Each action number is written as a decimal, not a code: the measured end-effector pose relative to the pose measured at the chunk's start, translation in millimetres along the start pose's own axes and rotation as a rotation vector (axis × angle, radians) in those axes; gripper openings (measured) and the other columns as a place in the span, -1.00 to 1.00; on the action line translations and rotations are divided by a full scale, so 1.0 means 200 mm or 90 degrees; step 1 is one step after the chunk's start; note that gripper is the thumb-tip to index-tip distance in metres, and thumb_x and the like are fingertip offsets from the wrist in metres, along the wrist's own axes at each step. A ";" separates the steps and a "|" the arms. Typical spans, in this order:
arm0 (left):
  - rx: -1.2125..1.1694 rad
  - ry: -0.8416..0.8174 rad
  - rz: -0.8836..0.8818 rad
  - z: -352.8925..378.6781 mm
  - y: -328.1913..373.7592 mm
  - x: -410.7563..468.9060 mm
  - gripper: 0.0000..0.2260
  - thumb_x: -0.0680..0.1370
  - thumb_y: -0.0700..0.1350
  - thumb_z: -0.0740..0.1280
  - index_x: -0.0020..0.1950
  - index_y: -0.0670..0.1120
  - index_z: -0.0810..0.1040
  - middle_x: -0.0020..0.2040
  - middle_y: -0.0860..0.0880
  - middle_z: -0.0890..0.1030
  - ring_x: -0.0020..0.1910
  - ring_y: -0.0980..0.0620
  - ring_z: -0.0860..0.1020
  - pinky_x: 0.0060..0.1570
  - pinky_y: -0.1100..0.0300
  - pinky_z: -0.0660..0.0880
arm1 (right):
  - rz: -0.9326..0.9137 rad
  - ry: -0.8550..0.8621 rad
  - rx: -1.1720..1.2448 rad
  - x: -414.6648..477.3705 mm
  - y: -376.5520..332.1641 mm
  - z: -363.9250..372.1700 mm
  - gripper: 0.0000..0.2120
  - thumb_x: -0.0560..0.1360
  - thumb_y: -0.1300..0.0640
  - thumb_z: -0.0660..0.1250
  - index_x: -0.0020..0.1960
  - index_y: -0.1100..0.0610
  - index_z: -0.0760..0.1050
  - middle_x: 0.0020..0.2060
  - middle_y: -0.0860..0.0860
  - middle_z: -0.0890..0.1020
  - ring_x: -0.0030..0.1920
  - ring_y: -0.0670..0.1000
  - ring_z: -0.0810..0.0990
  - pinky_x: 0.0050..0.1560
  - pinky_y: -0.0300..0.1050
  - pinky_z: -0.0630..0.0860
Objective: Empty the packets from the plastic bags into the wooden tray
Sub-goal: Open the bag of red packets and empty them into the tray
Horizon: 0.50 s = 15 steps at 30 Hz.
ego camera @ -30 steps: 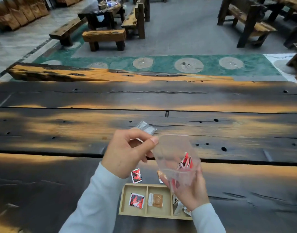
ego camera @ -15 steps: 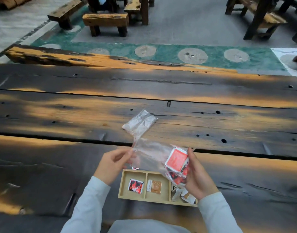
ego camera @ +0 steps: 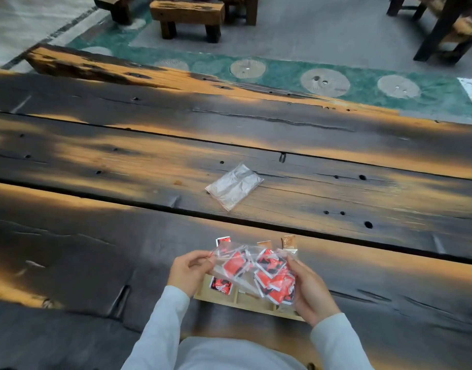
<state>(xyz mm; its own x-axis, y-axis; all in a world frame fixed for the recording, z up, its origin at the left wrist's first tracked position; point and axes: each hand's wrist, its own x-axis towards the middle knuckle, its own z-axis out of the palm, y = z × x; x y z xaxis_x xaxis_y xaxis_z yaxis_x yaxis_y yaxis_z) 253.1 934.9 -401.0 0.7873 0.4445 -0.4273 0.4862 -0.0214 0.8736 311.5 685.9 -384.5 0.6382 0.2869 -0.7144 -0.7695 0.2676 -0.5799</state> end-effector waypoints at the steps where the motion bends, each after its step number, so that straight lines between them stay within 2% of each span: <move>1: 0.005 0.000 -0.002 0.00 -0.01 0.00 -0.83 0.48 -0.34 0.44 -0.17 -0.07 0.67 -0.37 -0.01 0.67 -0.39 0.16 0.63 -0.34 0.38 0.52 | 0.004 0.002 -0.014 0.00 0.00 0.00 -0.73 0.65 0.05 0.27 0.25 0.15 0.59 0.10 0.23 0.74 -0.02 0.17 0.76 0.12 0.16 0.63; 3: 0.012 -0.004 -0.007 0.00 -0.03 0.00 -0.87 0.49 -0.33 0.43 -0.14 -0.12 0.67 -0.35 -0.04 0.67 -0.40 0.18 0.63 -0.33 0.40 0.52 | 0.011 0.012 -0.032 0.01 0.01 0.00 -0.73 0.66 0.04 0.26 0.25 0.15 0.58 0.07 0.22 0.75 -0.06 0.16 0.77 0.08 0.13 0.66; 8: 0.027 -0.003 -0.003 0.00 -0.07 -0.02 -0.93 0.50 -0.31 0.43 -0.04 -0.23 0.67 -0.26 -0.17 0.68 -0.38 0.21 0.64 -0.33 0.44 0.50 | 0.011 0.019 -0.061 0.02 0.01 -0.02 -0.72 0.67 0.02 0.25 0.27 0.15 0.57 0.08 0.22 0.75 0.03 0.19 0.75 0.34 0.25 0.53; 13: 0.018 0.002 -0.015 0.00 -0.09 -0.02 -0.94 0.49 -0.34 0.43 -0.06 -0.25 0.67 -0.36 -0.04 0.67 -0.42 0.22 0.62 -0.37 0.46 0.48 | -0.003 0.034 -0.082 0.05 0.01 -0.03 -0.70 0.67 0.02 0.24 0.29 0.13 0.58 0.14 0.25 0.72 0.21 0.30 0.67 0.40 0.34 0.46; 15: 0.014 0.011 -0.017 0.00 -0.09 -0.02 -0.94 0.48 -0.34 0.44 -0.10 -0.23 0.67 -0.40 0.02 0.67 -0.44 0.23 0.62 -0.38 0.46 0.47 | -0.006 0.040 -0.086 0.07 0.01 -0.03 -0.69 0.66 0.01 0.25 0.30 0.12 0.58 0.15 0.25 0.71 0.21 0.30 0.67 0.38 0.35 0.47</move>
<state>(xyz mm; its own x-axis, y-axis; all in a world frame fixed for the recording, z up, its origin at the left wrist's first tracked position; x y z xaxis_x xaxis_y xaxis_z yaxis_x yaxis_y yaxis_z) 241.1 933.0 -415.6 0.7676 0.4600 -0.4463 0.5156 -0.0296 0.8563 318.2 684.3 -398.2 0.6461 0.2260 -0.7290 -0.7623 0.1427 -0.6313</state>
